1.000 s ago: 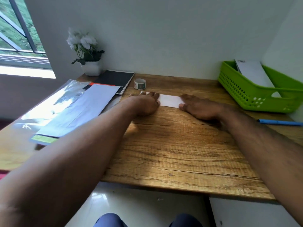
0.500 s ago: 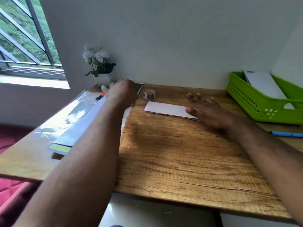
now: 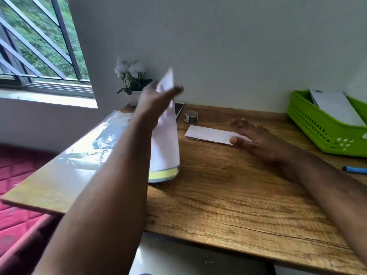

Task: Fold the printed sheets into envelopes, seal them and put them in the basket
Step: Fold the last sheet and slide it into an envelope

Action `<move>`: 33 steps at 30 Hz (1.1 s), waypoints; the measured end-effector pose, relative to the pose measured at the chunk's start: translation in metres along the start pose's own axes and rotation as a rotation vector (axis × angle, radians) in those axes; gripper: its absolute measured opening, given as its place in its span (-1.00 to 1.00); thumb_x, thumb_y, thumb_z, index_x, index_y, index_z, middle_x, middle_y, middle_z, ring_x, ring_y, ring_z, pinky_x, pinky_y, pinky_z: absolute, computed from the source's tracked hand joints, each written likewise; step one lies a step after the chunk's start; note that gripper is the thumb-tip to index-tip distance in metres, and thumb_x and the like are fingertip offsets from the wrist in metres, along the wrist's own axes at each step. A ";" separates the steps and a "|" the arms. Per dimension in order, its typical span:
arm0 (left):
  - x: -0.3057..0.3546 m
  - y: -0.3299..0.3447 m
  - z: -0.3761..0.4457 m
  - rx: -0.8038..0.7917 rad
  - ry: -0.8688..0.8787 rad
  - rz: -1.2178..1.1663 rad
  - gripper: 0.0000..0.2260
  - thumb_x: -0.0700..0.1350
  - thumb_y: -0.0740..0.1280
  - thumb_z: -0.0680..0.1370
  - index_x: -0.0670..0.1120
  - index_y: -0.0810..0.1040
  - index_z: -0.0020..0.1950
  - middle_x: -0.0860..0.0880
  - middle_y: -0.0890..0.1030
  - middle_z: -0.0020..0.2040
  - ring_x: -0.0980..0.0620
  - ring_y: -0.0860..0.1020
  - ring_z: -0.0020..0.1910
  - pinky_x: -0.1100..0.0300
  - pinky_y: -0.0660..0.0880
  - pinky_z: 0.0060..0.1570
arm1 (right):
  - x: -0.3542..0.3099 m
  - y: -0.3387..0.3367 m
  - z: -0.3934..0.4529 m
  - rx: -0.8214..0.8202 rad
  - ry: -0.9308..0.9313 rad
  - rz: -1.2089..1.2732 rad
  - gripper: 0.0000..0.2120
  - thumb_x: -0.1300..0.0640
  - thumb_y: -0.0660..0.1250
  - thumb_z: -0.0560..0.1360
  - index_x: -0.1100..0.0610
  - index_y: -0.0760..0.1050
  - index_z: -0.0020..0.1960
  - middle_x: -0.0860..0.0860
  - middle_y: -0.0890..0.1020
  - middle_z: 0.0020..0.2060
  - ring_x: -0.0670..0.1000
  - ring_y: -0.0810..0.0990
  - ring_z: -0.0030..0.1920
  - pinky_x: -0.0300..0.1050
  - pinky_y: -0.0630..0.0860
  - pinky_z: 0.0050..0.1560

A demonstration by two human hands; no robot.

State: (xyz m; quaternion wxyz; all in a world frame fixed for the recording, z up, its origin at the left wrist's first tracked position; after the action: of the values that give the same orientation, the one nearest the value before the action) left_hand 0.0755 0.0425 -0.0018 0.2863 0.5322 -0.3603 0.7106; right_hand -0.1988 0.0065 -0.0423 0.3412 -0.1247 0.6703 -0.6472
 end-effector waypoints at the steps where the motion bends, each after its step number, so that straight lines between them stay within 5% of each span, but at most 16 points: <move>1: 0.006 0.001 -0.002 0.019 -0.036 -0.277 -0.32 0.24 0.49 0.34 -0.01 0.44 0.38 -0.08 0.51 0.36 -0.06 0.50 0.29 0.04 0.37 0.29 | -0.004 -0.005 -0.003 0.110 -0.058 0.062 -0.23 -0.50 -0.04 0.41 -0.12 0.13 0.50 -0.18 0.11 0.50 -0.13 0.01 0.52 0.03 -0.04 0.53; 4: 0.008 0.009 -0.005 0.079 -0.160 -0.851 -0.27 0.34 0.46 0.22 -0.05 0.46 0.23 -0.06 0.57 0.06 -0.08 0.58 -0.05 -0.02 0.55 -0.07 | -0.023 -0.014 -0.015 0.264 -0.190 0.296 -0.27 -0.44 0.16 0.28 -0.27 0.18 0.41 -0.26 0.30 0.37 -0.20 0.31 0.37 -0.18 0.30 0.35; 8: -0.002 0.026 -0.010 0.276 -0.299 -1.146 -0.19 0.33 0.45 0.32 0.16 0.14 0.44 -0.08 0.48 0.22 -0.07 0.57 -0.21 -0.27 0.57 -0.13 | -0.055 -0.003 -0.017 0.334 -0.417 0.361 -0.18 -0.27 0.46 0.24 -0.12 0.29 0.43 -0.14 0.44 0.36 -0.20 0.47 0.27 -0.35 0.46 0.13; 11: -0.007 0.038 -0.014 0.213 -0.343 -1.203 -0.16 0.35 0.43 0.34 0.24 0.04 0.47 -0.06 0.44 0.29 -0.19 0.61 -0.07 -0.37 0.54 -0.16 | -0.052 0.007 -0.011 0.501 -0.552 0.282 -0.55 0.15 0.43 0.45 0.15 0.47 0.32 -0.06 0.56 0.23 -0.19 0.54 0.22 -0.37 0.46 0.17; 14: -0.014 0.051 -0.015 -0.029 -0.373 -1.146 -0.02 0.47 0.41 0.21 0.21 0.07 0.51 -0.20 0.48 0.28 -0.31 0.59 0.07 -0.39 0.51 -0.09 | -0.043 0.009 -0.009 0.567 -0.529 0.221 -0.64 0.38 0.36 0.46 0.22 0.53 0.24 -0.06 0.58 0.13 -0.24 0.55 0.14 -0.50 0.41 0.08; 17: -0.015 0.061 -0.020 -0.181 -0.343 -1.065 0.05 0.49 0.40 0.05 0.07 0.24 0.43 -0.15 0.50 0.23 -0.21 0.55 0.06 -0.23 0.57 -0.11 | -0.039 0.008 -0.008 0.429 -0.518 0.305 -0.63 0.36 0.34 0.47 0.25 0.50 0.27 -0.05 0.56 0.18 -0.25 0.51 0.21 -0.46 0.39 0.17; 20: -0.020 0.064 -0.017 -0.204 -0.323 -1.068 -0.09 0.45 0.41 0.19 0.01 0.29 0.40 -0.14 0.49 0.03 -0.14 0.52 -0.06 -0.14 0.58 -0.15 | -0.039 0.006 -0.009 0.306 -0.461 0.460 -0.65 0.34 0.27 0.53 0.19 0.48 0.30 -0.16 0.53 0.22 -0.27 0.48 0.26 -0.43 0.37 0.20; 23: -0.021 0.063 -0.018 -0.187 -0.306 -1.057 -0.18 0.40 0.42 0.27 0.04 0.30 0.40 -0.19 0.53 0.19 -0.18 0.57 0.03 -0.12 0.57 -0.22 | -0.036 0.005 -0.009 0.316 -0.383 0.607 -0.64 0.36 0.22 0.56 0.09 0.48 0.29 -0.22 0.55 0.18 -0.34 0.51 0.16 -0.48 0.35 0.10; 27: -0.019 0.061 -0.018 -0.187 -0.322 -1.031 0.00 0.41 0.49 0.05 0.12 0.30 0.42 -0.20 0.51 0.25 -0.19 0.57 0.06 -0.21 0.56 -0.17 | -0.030 0.006 -0.007 0.394 -0.316 0.594 -0.62 0.37 0.23 0.54 0.03 0.55 0.24 -0.28 0.64 0.06 0.06 0.62 -0.03 -0.23 0.39 -0.03; 31: -0.014 0.060 -0.025 -0.286 -0.327 -0.970 0.16 0.45 0.47 0.11 -0.04 0.15 0.57 -0.29 0.36 0.45 -0.16 0.60 0.05 -0.21 0.57 -0.13 | -0.032 0.003 -0.011 0.547 -0.413 0.414 -0.68 0.25 0.29 0.50 0.17 0.53 0.24 -0.06 0.62 0.10 -0.34 0.58 -0.01 -0.48 0.42 -0.04; 33: -0.008 0.064 -0.032 -0.315 -0.339 -0.935 0.36 0.43 0.52 -0.02 -0.03 -0.06 0.60 -0.26 0.18 0.52 -0.07 0.49 0.04 -0.18 0.57 -0.16 | -0.035 0.003 -0.010 0.582 -0.471 0.260 -0.63 0.09 0.23 0.50 0.23 0.53 0.24 0.01 0.64 0.08 -0.24 0.62 -0.01 -0.44 0.47 -0.03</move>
State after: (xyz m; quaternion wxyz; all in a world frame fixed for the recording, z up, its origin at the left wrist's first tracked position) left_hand 0.0098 0.0313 -0.0286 0.5873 0.6944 -0.2281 0.3478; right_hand -0.1790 0.0361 -0.0358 0.5856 -0.0819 0.3725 -0.7152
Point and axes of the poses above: each hand's wrist, its own z-axis towards the middle knuckle, its own y-axis out of the palm, x = y × z, the point moved 1 cm from there along z, towards the middle knuckle
